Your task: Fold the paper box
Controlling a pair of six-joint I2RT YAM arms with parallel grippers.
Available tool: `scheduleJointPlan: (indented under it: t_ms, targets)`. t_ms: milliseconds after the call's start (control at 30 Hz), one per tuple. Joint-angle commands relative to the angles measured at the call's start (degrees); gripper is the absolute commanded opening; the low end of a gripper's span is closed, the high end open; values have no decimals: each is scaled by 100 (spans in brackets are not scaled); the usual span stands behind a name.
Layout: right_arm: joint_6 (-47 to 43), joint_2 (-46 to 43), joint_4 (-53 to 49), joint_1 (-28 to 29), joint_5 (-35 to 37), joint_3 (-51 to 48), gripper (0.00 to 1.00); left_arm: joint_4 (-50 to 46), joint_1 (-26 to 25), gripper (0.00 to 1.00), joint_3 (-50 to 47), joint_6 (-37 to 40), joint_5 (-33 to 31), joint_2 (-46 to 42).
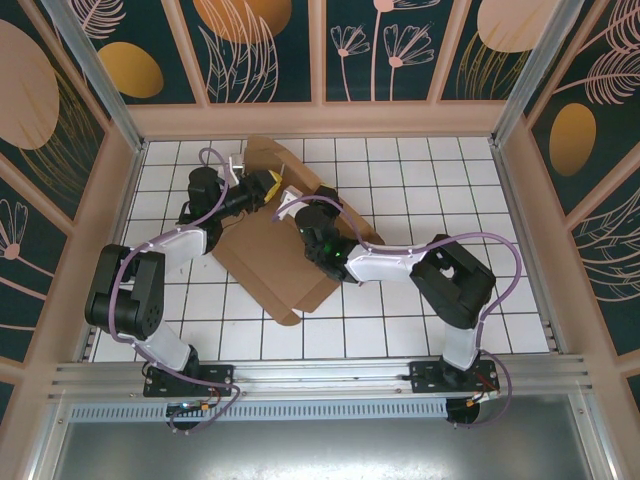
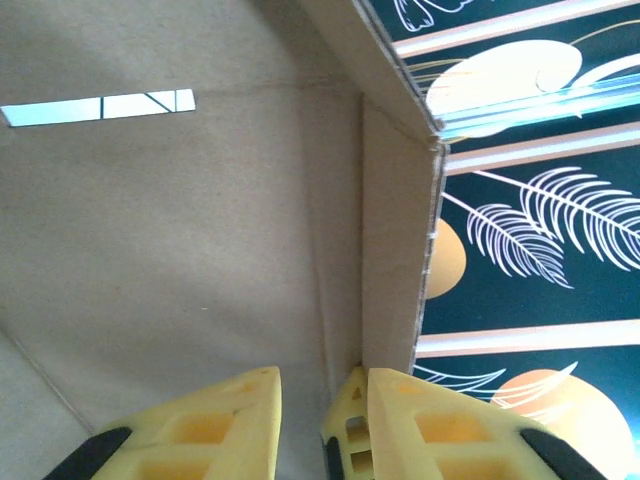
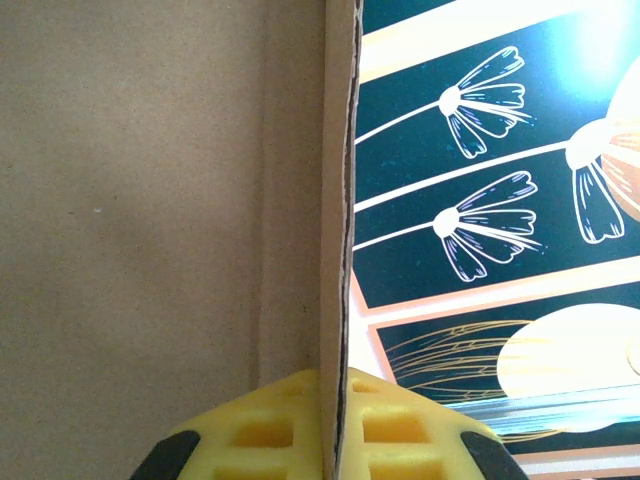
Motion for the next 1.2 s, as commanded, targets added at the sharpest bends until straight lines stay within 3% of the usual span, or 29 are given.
scheduleJointPlan:
  t_ms: [0,100,233,400,800,1000,1167]
  targets:
    - [52,-40,244,26,150,126,7,332,-15,27,160,86,202,-142]
    - [116,-22,162,2,144,135,7,256,-11,21,94,216,102,-231]
    - [181,-25,70,13,145,144,7,519,-19,36,-23,216,163,-233]
    - [260,-14,-21,8,138,142,7,484,-18,47,100,321,137,-296]
    - [288,-45,-49,70,101,161,7,102,-198,53,1074,273,-68,583]
    - [296,-94,-94,86,80,179,7,-452,-385,48,1483,531,-211,948]
    - [332,-158,-125,96,22,148,8,-671,-431,30,1567,678,-312,1040]
